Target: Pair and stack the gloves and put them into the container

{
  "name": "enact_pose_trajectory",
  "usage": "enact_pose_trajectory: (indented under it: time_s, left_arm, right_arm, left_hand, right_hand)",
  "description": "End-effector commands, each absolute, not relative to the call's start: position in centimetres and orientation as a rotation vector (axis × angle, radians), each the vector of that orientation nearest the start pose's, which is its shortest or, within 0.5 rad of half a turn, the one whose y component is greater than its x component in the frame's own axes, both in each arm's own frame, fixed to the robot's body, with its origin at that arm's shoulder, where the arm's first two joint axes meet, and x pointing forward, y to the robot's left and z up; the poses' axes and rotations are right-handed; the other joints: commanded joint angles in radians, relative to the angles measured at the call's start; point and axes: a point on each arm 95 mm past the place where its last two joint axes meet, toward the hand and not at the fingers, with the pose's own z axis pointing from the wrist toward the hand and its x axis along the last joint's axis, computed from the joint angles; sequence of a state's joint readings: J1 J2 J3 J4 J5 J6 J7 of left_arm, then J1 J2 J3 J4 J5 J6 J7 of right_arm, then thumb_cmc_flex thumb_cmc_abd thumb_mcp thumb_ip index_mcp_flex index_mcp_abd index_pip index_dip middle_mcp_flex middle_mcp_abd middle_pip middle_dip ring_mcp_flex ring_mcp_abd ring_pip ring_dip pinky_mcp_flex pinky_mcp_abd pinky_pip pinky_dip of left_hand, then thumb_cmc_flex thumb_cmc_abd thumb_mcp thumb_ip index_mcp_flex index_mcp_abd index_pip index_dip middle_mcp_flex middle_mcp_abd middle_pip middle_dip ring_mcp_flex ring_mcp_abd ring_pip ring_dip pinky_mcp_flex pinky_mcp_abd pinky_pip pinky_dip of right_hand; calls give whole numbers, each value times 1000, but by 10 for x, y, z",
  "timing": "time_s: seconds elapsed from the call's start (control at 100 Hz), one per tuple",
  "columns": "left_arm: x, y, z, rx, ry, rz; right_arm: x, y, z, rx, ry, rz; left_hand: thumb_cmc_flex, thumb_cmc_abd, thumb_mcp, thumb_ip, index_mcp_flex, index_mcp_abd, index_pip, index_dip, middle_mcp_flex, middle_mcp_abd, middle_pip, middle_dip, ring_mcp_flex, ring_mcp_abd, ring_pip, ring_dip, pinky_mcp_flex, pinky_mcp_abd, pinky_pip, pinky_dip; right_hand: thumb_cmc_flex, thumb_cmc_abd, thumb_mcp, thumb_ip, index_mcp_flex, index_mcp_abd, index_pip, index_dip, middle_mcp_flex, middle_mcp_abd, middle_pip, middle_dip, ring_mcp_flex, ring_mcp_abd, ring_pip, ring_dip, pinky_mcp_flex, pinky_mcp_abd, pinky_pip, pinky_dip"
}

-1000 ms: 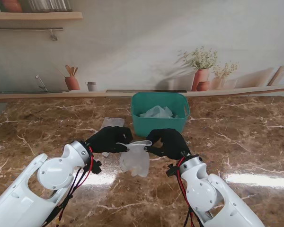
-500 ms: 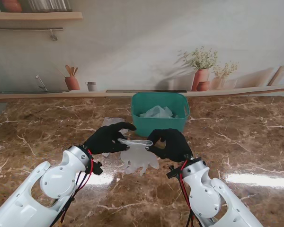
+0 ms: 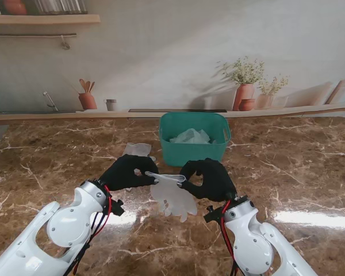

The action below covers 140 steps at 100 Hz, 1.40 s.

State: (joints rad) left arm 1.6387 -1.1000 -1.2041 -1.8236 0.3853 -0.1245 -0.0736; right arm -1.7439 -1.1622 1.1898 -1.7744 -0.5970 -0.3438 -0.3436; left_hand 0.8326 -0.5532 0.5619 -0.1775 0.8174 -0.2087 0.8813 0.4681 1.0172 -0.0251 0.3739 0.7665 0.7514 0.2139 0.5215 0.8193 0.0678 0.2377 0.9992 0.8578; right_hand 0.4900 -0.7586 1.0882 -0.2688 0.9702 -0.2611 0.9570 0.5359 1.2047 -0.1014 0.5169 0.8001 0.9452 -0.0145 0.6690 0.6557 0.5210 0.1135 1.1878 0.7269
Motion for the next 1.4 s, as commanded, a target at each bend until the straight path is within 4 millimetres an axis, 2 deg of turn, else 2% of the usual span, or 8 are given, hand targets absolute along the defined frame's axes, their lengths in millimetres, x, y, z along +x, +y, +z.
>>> enact_pose_trajectory:
  time_s: [0.0, 0.12, 0.25, 0.59, 0.87, 1.06, 1.29, 1.39]
  left_arm:
    - [361, -56, -271, -1605, 1318, -2162]
    - [353, -55, -266, -1619, 1342, -2200]
    - [342, -54, -261, -1623, 1384, -2238]
    - [312, -56, -251, -1659, 1563, -2336]
    - [308, -54, -261, -1797, 1638, -2347]
    - [322, -54, -284, -1929, 1678, -2242]
    - [349, -56, -311, -2035, 1676, -2094]
    - [362, -59, -320, -2001, 1663, -2025]
  right_arm:
    - [325, 57, -288, -1590, -1229, -2791]
    - [319, 55, -286, -1605, -1205, -2804]
    - [310, 50, -281, -1602, -1213, -2802]
    - [276, 39, -270, -1556, -1223, -2736]
    - [258, 39, -277, -1625, -1208, -2608]
    - [271, 41, -293, -1768, -1216, -2485]
    - [308, 43, -323, -1951, -1225, -2326]
    - [326, 43, -337, -2001, -1225, -2305]
  left_hand:
    - [36, 54, -41, 3, 57, -9, -6, -34, 61, 14, -23, -132, -2, 5, -17, -22, -18, 19, -15, 26]
    - [64, 130, -78, 12, 89, 48, -57, -50, 89, 58, 3, -260, 6, 7, -1, -21, -26, 13, -14, 38]
    - [73, 157, -94, 17, 101, 84, -77, -49, 107, 87, 32, -346, 28, 7, 20, -15, -13, 13, 1, 52]
    - [69, 198, -96, 18, 58, 142, -58, 17, 207, 106, 56, -397, 103, 3, 77, -2, 15, -4, 52, 67]
    - [89, 242, -111, 16, 19, 176, -41, 85, 218, 122, 69, -402, 112, 4, 90, -1, 11, -10, 60, 68]
    - [101, 251, -128, 18, 3, 182, -38, 106, 213, 124, 74, -402, 105, 7, 92, 0, 6, -14, 63, 70]
    - [106, 247, -136, 22, 1, 181, -38, 106, 206, 128, 79, -401, 96, 12, 99, 4, 0, -15, 67, 72]
    - [106, 242, -137, 25, 5, 176, -36, 103, 205, 131, 85, -399, 95, 16, 106, 7, 1, -15, 71, 74]
  right_hand:
    - [-16, -4, 61, -8, 39, -33, 14, 26, 27, -11, 16, 15, 29, -17, 41, 31, 14, -2, 62, 44]
    - [-13, -33, 61, -23, 57, 8, 30, -30, 69, 24, 18, -16, 71, -1, 164, 99, 69, -1, 218, 128]
    - [-13, -46, 58, -33, 68, 31, 50, -67, 104, 38, 19, -34, 107, 10, 217, 124, 106, 0, 281, 156]
    - [-3, -86, 72, -33, 86, 67, 76, -86, 151, 67, 28, -43, 153, 24, 273, 146, 147, 10, 319, 154]
    - [-11, -98, 82, -29, 91, 79, 86, -95, 170, 75, 29, -49, 182, 33, 283, 146, 179, 13, 341, 147]
    - [-9, -92, 81, -25, 87, 81, 88, -97, 169, 77, 26, -53, 180, 34, 280, 143, 174, 12, 341, 140]
    - [-6, -75, 71, -21, 79, 81, 85, -98, 157, 74, 23, -53, 164, 33, 274, 141, 159, 10, 338, 133]
    - [-5, -63, 67, -20, 72, 72, 81, -96, 143, 68, 21, -50, 141, 27, 268, 139, 135, 3, 328, 127]
